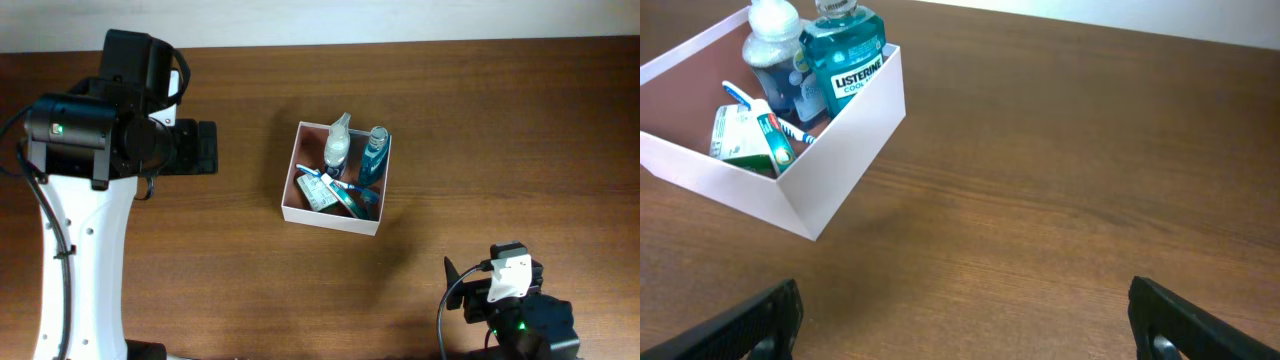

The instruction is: Pack container

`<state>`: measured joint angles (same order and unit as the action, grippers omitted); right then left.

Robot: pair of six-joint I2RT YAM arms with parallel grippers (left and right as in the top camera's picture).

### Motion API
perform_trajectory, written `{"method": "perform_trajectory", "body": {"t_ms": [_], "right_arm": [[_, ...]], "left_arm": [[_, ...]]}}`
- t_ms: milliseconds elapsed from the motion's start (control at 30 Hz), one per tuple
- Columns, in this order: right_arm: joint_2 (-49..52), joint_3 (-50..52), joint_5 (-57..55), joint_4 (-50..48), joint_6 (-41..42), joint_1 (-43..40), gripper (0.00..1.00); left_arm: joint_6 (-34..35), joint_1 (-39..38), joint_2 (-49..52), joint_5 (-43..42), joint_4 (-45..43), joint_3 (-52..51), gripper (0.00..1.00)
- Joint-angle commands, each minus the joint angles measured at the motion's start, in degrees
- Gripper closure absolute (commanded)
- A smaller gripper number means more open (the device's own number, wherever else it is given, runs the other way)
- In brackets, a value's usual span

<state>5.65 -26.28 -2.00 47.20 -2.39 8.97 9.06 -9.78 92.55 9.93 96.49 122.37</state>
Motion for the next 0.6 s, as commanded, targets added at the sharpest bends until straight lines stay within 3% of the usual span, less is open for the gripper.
{"method": "perform_trajectory", "body": {"t_ms": [0,567], "right_arm": [[-3.23,3.10,0.31,-1.09,-0.13,-0.48,0.01],[-5.46,10.51,0.33,-1.18,-0.11,-0.48,0.01]], "left_arm": [[0.33,0.11,-1.03,0.42,0.02,0.48,0.01],[0.33,0.11,-1.03,0.42,0.02,0.48,0.01]]}}
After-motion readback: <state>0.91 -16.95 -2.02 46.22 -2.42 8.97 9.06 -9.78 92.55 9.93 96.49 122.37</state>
